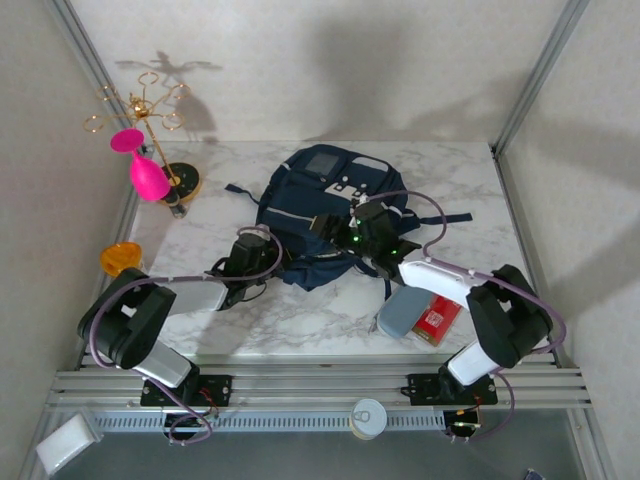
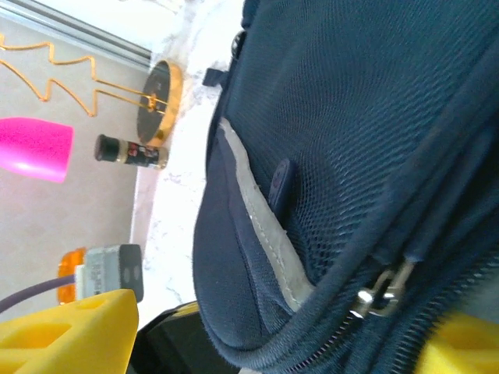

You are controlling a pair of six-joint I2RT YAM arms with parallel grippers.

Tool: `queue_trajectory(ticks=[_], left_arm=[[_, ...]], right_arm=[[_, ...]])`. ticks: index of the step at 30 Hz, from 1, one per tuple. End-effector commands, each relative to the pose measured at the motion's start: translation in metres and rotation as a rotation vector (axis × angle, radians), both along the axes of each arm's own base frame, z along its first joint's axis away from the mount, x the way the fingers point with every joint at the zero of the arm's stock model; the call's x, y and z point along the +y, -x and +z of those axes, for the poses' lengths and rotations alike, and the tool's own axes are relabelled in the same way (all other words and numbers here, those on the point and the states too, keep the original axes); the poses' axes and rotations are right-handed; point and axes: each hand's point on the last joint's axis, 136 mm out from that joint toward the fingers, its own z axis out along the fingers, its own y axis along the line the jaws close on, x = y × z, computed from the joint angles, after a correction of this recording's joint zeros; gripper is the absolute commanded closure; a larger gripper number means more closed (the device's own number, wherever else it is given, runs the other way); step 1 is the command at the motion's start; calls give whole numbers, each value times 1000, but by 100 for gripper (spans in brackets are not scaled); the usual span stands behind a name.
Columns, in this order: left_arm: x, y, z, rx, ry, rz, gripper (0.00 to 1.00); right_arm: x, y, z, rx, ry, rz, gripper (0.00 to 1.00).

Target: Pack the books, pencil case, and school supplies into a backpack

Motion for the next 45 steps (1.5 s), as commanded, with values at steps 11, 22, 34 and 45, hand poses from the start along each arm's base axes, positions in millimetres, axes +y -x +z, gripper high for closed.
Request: queue_trajectory(ticks=[11, 22, 34, 45], left_arm=[[-55, 16, 20, 20, 93, -121, 87], [-50, 16, 64, -116, -137, -228, 68], [-68, 9, 52, -152, -409, -412, 60], [-89, -9, 50, -219, -448, -465, 81]], right_arm=[[-5, -23, 52, -80, -80, 12, 83], [-34, -34, 78, -20, -203, 24, 100], [-30, -40, 74, 9, -247, 50, 100], [-30, -41, 59, 30, -222, 47, 100]])
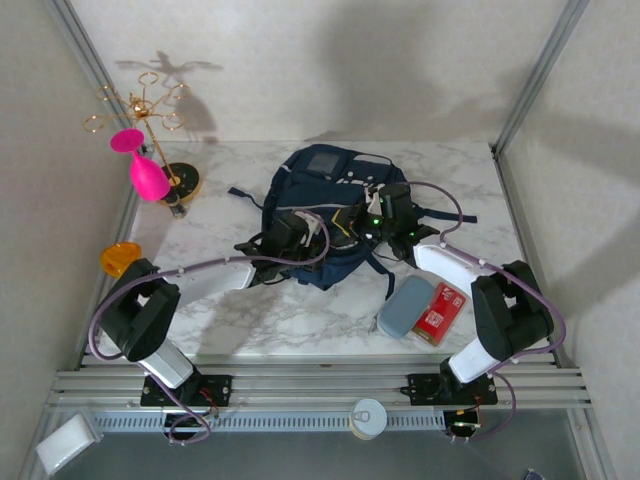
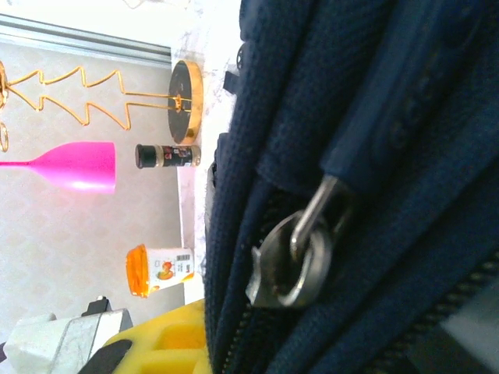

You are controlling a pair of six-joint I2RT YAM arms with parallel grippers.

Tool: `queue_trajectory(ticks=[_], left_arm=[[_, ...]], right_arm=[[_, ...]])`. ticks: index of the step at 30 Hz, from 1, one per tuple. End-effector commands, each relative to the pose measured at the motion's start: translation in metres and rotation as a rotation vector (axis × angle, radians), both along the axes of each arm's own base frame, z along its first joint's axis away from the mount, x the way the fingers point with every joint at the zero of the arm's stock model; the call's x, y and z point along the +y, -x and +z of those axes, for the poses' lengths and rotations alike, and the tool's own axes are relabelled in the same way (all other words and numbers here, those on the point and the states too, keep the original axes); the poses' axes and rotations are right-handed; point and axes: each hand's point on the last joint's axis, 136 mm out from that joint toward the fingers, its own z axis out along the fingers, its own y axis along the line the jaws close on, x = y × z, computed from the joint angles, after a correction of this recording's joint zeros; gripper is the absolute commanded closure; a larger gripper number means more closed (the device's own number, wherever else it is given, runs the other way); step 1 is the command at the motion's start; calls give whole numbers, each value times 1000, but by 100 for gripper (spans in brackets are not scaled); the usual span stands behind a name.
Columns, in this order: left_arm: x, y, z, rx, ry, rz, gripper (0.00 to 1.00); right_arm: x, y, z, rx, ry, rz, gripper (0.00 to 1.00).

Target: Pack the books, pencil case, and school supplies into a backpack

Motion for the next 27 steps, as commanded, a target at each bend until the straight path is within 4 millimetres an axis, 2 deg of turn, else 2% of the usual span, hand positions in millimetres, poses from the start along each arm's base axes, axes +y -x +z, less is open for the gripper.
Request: queue_trajectory(ticks=[1, 6, 9, 12, 16, 20, 22, 24, 27], left_arm=[[-10, -11, 11, -59, -14, -32, 82], [-1, -10, 11, -77, -58, -32, 100], [10, -4, 8, -70, -85, -24, 100], [18, 6, 5, -48, -93, -27, 100], [18, 22, 9, -13, -58, -40, 100], [19, 42, 14, 16, -16, -37, 100], [15, 54, 24, 12, 19, -45, 100], [10, 64, 35, -1, 54, -50, 100], [2, 71, 46, 0, 83, -35, 100]], right_arm=[[4, -16, 37, -130, -49, 4, 100], [-9, -23, 34, -128, -4, -2, 100], [-18, -31, 34, -125, 33, -3, 100], [-17, -38, 40, -144, 38, 25, 100], [2, -38, 44, -207, 76, 84, 100], [47, -24, 49, -220, 37, 264, 100], [63, -16, 49, -239, 50, 327, 100], [66, -13, 48, -247, 61, 370, 100], [57, -18, 43, -235, 66, 405, 100]])
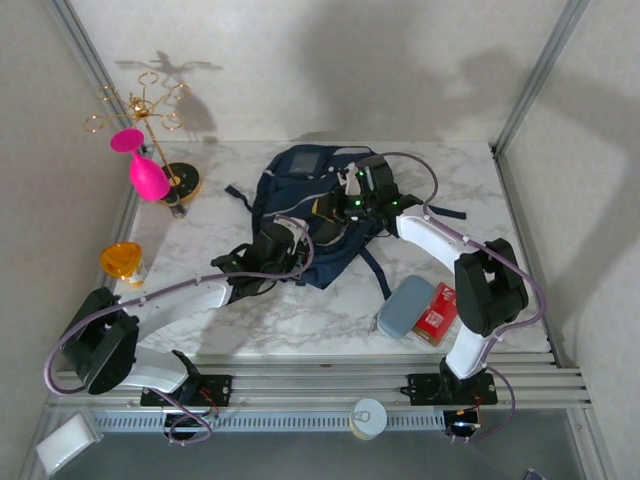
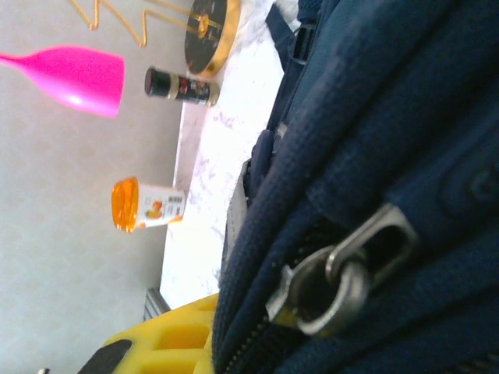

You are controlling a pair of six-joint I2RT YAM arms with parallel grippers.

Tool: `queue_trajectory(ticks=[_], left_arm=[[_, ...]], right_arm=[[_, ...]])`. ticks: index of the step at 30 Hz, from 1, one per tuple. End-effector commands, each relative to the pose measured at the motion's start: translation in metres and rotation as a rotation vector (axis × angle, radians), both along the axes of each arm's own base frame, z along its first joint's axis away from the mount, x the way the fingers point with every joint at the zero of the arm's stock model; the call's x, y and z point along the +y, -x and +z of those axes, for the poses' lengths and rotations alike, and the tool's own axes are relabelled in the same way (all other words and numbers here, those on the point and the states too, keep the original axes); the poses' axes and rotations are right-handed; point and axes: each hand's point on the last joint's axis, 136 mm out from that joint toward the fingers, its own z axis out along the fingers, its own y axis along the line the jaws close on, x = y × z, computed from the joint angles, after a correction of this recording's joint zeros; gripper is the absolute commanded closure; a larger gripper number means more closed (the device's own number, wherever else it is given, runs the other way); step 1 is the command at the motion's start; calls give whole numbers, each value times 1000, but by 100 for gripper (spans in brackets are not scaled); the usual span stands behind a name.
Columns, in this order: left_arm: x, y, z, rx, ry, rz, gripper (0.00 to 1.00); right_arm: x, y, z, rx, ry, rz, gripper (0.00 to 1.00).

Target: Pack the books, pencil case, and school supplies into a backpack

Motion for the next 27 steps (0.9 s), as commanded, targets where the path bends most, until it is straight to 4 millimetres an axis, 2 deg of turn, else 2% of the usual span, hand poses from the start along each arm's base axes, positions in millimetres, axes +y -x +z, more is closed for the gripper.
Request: queue_trajectory(ticks=[1, 6, 7, 9, 10, 11, 14, 17, 22, 25, 27], left_arm=[[-36, 36, 13, 57, 97, -108, 100], [-88, 39, 11, 91, 147, -173, 100], [-93, 35, 10, 96, 147, -165, 100], [-95, 24, 6, 91, 142, -124, 100], [-93, 18, 4, 90, 138, -99, 100], [-91, 14, 2, 97, 137, -81, 100], [-88, 11, 3, 99, 154, -77, 100], [-82, 8, -1, 106, 187, -59, 100], [-82, 5, -2, 110, 204, -53, 100], [-83, 4, -3, 103, 207, -53, 100], [-81, 3, -4, 103, 203, -50, 100]], right_arm=[[0, -15, 18, -113, -25, 86, 100], [-40, -50, 4, -78, 57, 1, 100], [-47, -56, 1, -63, 58, -24, 95], [-51, -63, -2, -51, 71, -50, 73], [-51, -63, -6, -35, 77, -60, 63], [-51, -61, -10, -21, 80, -70, 58], [-47, -50, -22, 0, 103, -109, 49], [-40, -30, -30, 26, 98, -144, 41], [-23, 5, -30, 47, 5, -197, 43], [-22, 9, -31, 54, -46, -239, 51], [-25, 4, -32, 44, -34, -259, 63]])
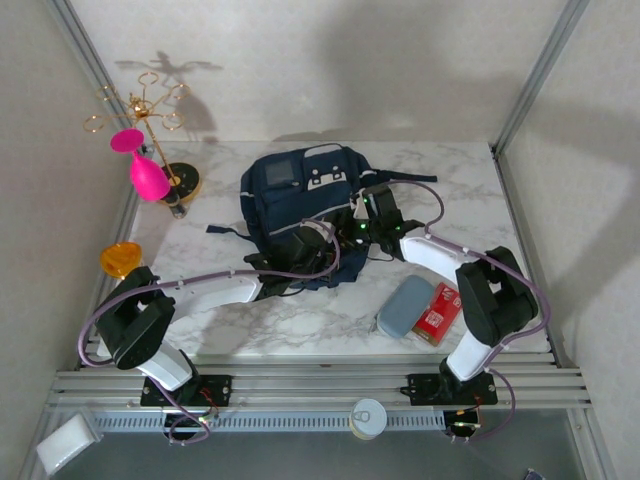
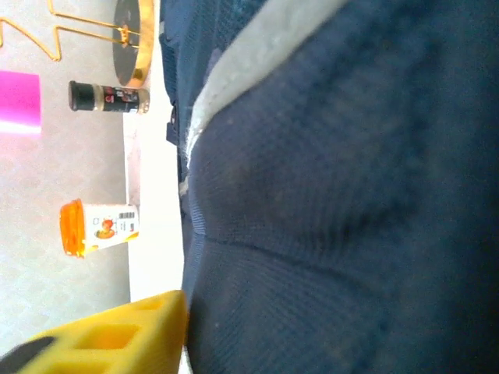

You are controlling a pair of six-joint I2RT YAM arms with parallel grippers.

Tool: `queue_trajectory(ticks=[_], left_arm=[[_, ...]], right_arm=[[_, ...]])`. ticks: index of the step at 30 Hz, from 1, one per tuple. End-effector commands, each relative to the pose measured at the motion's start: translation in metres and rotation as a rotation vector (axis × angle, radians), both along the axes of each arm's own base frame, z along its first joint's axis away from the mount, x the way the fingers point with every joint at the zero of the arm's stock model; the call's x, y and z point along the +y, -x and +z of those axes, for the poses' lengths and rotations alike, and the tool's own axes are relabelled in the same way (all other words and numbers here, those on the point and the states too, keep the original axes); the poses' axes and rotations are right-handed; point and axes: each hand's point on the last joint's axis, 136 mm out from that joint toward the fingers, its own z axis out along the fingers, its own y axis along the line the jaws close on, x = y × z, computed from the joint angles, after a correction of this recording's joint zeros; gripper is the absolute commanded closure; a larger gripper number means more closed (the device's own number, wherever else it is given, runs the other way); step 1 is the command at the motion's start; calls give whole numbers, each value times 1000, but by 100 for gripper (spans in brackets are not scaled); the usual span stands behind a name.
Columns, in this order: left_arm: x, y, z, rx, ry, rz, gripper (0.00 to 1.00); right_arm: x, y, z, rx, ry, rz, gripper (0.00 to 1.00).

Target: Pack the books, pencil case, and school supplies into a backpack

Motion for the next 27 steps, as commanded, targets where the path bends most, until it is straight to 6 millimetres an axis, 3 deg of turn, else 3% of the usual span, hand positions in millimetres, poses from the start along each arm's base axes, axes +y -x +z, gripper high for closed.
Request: queue_trajectory(ticks=[1, 3, 7, 10, 14, 18, 20, 21, 22, 24, 27], left_arm=[[-9, 2, 11, -14, 64, -32, 100], [-2, 3, 10, -14, 52, -21, 100], [34, 2, -7, 34, -9, 53, 100], [72, 5, -21, 78, -50, 127, 100], [132, 8, -61, 190, -166, 243, 100], [153, 5, -68, 197, -172, 273, 100], [146, -1, -59, 175, -131, 255, 100], [136, -3, -52, 161, -87, 222, 100], [127, -5, -45, 146, -43, 197, 100], [117, -9, -35, 127, 11, 180, 100], [105, -14, -27, 115, 44, 158, 100]], right_arm=[[1, -18, 25, -68, -63, -75, 68], [0, -22, 29, -75, -61, -69, 81], [-16, -33, 40, -112, -37, -82, 100], [-35, -39, 53, -152, -30, -88, 100], [-53, -47, 64, -188, -55, -52, 100], [-72, -63, 66, -178, -16, -94, 100], [-66, -61, 69, -197, -17, -102, 100], [-59, -58, 66, -187, -10, -100, 95], [-54, -54, 61, -171, 3, -100, 81], [-43, -44, 51, -138, 14, -120, 62], [-24, -26, 42, -121, 17, -172, 49]])
